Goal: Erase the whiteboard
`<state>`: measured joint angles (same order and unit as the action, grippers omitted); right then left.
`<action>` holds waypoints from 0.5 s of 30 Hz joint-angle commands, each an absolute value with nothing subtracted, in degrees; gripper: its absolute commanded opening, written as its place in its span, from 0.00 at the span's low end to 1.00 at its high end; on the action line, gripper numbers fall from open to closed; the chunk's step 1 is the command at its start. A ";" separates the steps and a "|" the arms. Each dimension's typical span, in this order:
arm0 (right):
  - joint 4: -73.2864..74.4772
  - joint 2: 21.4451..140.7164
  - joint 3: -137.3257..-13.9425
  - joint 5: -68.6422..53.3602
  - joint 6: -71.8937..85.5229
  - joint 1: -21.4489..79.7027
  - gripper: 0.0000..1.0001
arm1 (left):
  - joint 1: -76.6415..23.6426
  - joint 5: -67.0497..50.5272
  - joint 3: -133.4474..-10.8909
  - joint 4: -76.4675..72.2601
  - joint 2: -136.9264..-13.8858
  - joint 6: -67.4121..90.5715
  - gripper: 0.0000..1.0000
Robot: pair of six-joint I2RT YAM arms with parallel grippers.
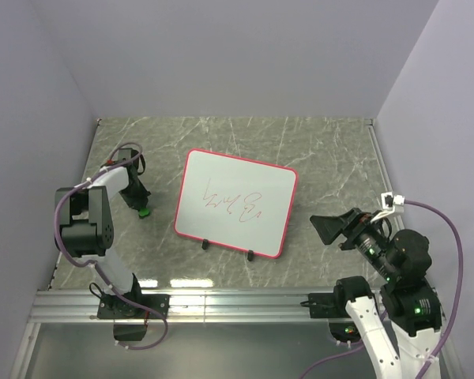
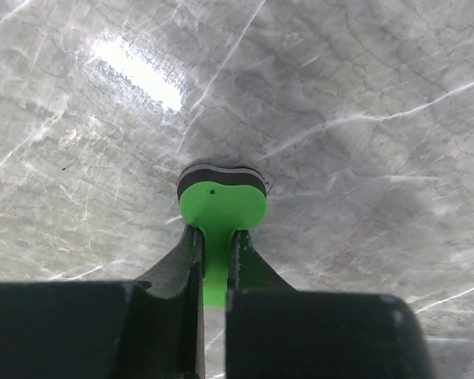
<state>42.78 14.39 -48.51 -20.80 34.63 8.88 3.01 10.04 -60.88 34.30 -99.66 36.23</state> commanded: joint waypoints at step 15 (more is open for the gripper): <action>24.88 50.69 -53.52 -19.60 30.06 8.44 0.97 | 1.15 2.20 -62.67 39.72 -73.58 38.49 0.00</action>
